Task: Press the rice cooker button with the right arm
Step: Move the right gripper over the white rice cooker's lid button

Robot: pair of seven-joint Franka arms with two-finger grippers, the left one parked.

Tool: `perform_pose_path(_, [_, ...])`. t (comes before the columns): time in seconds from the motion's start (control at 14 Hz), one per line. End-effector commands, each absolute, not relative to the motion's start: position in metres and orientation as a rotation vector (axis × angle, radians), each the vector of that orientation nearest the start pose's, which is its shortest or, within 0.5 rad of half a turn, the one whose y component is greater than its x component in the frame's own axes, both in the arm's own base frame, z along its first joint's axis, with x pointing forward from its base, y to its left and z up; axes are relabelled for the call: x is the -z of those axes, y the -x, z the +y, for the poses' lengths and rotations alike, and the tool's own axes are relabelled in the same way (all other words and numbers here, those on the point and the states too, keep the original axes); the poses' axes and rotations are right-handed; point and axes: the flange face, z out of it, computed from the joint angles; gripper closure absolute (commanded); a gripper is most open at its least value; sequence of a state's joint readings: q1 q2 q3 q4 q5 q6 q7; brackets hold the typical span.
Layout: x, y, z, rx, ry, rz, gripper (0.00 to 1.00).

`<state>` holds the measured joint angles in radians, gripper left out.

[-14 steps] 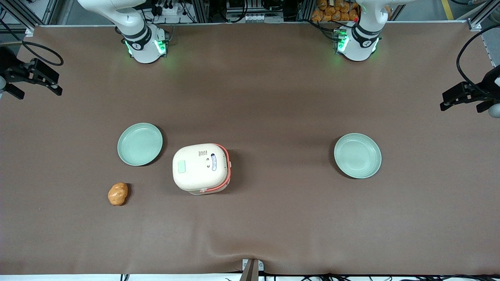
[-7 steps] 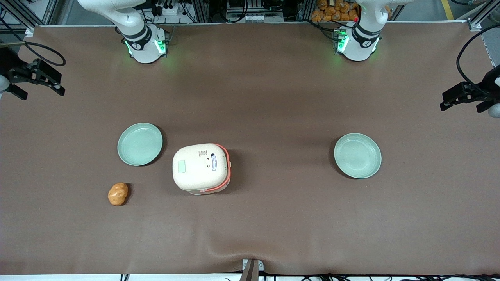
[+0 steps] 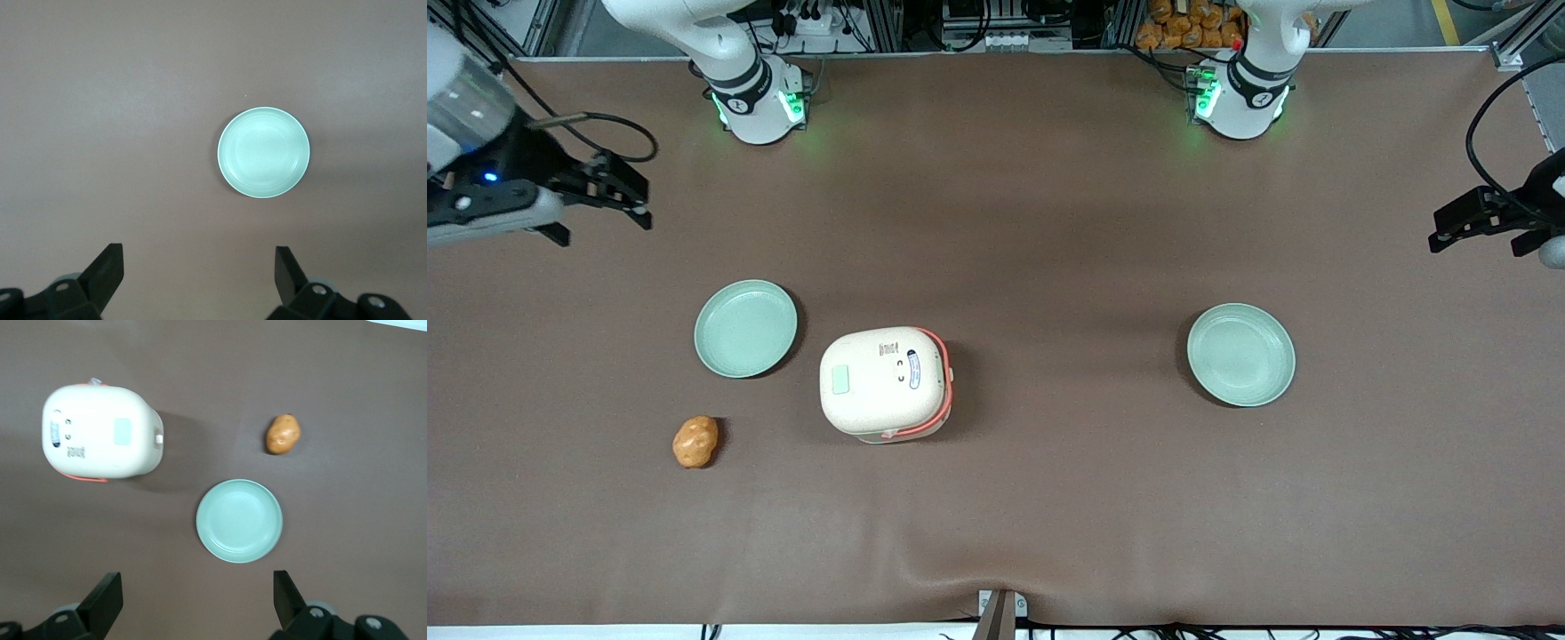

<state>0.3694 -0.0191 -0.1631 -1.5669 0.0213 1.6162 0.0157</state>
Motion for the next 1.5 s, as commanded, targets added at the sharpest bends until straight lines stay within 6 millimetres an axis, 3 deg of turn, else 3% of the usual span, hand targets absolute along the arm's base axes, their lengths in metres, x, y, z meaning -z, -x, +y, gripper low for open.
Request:
perform_pose_path(0.0, [-0.629,-0.545,0.162,0.110,3.095,-0.215,0.00])
perform_pose_path(0.36, [-0.585,-0.553,0.243,0.129,3.110,-0.072,0.00])
perform_pose_path(0.86, [-0.496,-0.592,0.281,0.176,3.124,-0.115,0.00])
perform_pose_path(1.0, [-0.474,-0.601,0.284,0.181,3.129,-0.125,0.01])
perform_pose_path(1.07, [-0.467,-0.605,0.283,0.188,3.131,-0.129,0.31])
perform_pose_path(1.21, [-0.450,-0.613,0.282,0.192,3.140,-0.125,0.67])
perform_pose_path(1.29, [-0.445,-0.615,0.280,0.190,3.142,-0.118,0.75])
perform_pose_path(1.43, [-0.434,-0.623,0.272,0.186,3.146,-0.108,0.77])
